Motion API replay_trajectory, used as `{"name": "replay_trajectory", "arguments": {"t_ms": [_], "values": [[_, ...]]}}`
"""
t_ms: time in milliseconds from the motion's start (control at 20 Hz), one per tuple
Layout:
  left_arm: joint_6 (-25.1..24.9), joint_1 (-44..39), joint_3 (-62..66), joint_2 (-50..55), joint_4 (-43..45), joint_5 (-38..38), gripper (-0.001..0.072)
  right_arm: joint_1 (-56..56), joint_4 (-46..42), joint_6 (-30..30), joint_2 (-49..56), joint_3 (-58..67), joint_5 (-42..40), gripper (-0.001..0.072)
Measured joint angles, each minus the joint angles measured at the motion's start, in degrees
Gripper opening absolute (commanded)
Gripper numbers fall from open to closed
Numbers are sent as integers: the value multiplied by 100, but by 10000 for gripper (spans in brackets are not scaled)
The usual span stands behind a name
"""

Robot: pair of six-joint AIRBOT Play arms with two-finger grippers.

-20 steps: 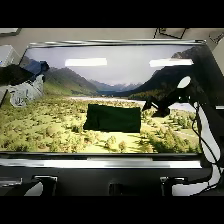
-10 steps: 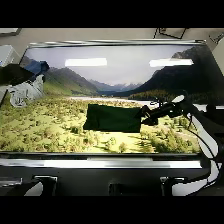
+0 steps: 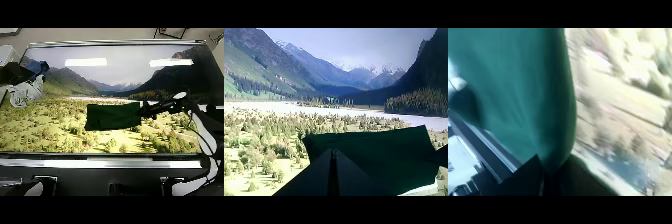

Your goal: Fold the clothes and pants, and hang the long-sleeved shirts on hangers.

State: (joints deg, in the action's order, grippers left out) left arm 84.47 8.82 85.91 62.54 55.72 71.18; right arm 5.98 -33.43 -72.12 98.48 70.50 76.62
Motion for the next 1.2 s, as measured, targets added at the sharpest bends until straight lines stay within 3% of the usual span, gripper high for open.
{"name": "replay_trajectory", "arguments": {"t_ms": [500,850,1200], "values": [[-26,0,0,0,-22,-20,27,2518,-586,-796,-868,2660,1093,34],[-46,-7,0,0,-22,-22,27,4308,-866,-1808,-946,3493,702,33],[-46,-136,0,0,-24,-24,27,5169,-953,-2111,-1016,3595,570,33]]}}
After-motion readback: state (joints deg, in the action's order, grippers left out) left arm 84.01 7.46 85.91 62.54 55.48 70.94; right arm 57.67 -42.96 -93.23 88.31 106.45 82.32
